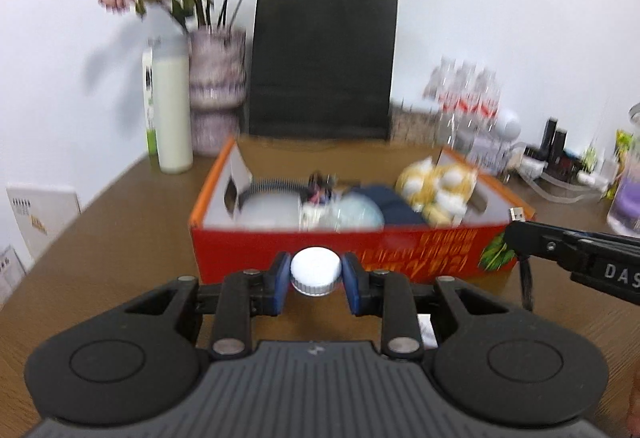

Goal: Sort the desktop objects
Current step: 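Carry the small cap and USB cable into the box and release both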

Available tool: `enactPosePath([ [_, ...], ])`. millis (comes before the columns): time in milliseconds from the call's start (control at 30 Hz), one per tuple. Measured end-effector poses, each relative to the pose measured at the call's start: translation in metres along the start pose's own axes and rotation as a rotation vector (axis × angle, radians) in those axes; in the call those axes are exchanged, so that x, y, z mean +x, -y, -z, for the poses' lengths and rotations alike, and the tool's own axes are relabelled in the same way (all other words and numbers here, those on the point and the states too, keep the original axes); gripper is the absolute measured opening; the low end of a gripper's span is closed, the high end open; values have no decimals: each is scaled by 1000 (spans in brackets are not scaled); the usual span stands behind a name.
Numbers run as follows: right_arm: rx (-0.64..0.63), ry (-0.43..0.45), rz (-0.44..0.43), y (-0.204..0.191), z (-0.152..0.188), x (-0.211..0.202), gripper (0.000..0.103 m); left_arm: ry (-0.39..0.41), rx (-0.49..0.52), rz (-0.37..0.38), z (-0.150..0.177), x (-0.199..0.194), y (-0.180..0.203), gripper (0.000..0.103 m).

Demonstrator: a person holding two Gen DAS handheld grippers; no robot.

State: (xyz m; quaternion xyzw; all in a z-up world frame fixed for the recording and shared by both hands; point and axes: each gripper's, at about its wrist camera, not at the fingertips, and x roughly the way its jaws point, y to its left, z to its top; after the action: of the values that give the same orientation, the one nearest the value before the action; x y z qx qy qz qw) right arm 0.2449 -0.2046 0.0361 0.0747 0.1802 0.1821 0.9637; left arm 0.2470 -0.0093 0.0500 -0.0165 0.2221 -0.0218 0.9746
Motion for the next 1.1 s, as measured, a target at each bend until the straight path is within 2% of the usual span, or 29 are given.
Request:
enactPosePath([
  [200,-35,94,-11,-11,-21,-19,13,90,3,19,-21,-25,5,29],
  [400,-50,172,-21,-13,-53,-31,11,133,-8,45,-46,-34,7,29],
  [533,-77,232,-18,-16,-79,-36,6,162,-26,69,-68,-34,7,29],
  [733,-121,307,-5,-22,-126,-22,6,204,-32,75,-102,-21,10,29],
  [833,-123,291,5,-21,-142,3,6,197,-38,68,-111,-3,10,29],
  [900,-105,249,4,-18,-144,27,6,181,-44,64,-112,12,8,29],
  [1100,-27,99,-19,1,-115,102,6,80,-58,51,-97,75,-1,29],
])
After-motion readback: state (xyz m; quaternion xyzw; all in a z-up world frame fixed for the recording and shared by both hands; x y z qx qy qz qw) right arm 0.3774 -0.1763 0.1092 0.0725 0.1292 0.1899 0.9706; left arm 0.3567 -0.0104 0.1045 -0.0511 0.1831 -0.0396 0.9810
